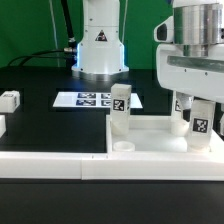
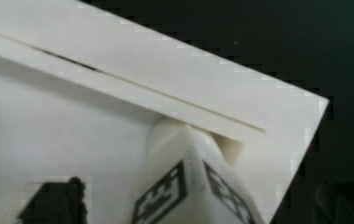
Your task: Assemble square table
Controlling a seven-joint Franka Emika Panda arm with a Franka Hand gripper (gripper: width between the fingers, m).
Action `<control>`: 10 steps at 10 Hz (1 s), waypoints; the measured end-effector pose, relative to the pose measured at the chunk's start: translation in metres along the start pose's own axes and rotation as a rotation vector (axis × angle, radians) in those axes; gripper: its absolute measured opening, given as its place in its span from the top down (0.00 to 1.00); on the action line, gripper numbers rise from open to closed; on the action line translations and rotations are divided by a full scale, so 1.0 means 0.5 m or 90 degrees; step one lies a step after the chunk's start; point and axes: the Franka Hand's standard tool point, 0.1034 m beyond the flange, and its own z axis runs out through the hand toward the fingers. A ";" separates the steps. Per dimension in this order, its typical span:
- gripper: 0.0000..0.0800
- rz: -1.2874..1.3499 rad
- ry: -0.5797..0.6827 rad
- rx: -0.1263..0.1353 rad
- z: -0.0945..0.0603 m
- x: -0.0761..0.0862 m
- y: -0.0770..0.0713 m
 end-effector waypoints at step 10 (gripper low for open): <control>0.65 -0.304 0.014 -0.009 0.002 0.017 0.002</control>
Offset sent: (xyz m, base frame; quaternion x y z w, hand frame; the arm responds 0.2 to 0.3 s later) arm 0.0000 0.0000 0.0000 0.0000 0.0000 -0.3193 0.9477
